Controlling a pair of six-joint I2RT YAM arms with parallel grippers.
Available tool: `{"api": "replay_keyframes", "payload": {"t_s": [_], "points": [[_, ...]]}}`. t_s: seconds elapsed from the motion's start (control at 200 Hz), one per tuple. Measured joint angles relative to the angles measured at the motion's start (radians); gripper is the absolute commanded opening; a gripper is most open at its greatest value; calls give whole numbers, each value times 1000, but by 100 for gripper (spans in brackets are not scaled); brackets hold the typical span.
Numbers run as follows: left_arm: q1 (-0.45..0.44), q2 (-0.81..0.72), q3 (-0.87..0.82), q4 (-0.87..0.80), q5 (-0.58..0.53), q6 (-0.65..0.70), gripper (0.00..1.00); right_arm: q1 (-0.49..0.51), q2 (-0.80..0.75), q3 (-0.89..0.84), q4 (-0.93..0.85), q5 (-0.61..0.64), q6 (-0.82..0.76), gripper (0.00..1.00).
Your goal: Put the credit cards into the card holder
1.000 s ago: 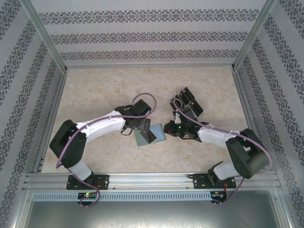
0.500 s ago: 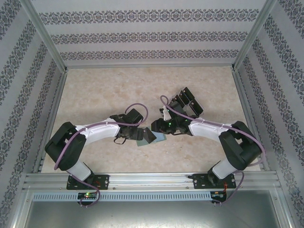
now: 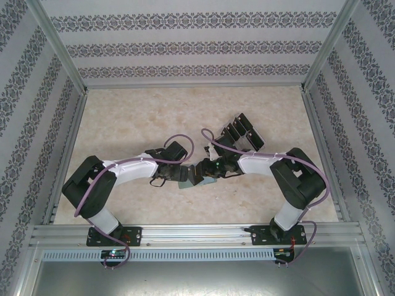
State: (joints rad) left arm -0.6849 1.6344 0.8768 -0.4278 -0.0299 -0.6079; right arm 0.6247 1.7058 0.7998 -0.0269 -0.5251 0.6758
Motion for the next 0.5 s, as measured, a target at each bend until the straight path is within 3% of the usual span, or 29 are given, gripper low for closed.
{"api": "replay_keyframes", "payload": {"t_s": [0.5], "points": [[0, -18, -3, 2, -3, -3, 90, -2, -5, 3, 0, 4, 0, 38]]}}
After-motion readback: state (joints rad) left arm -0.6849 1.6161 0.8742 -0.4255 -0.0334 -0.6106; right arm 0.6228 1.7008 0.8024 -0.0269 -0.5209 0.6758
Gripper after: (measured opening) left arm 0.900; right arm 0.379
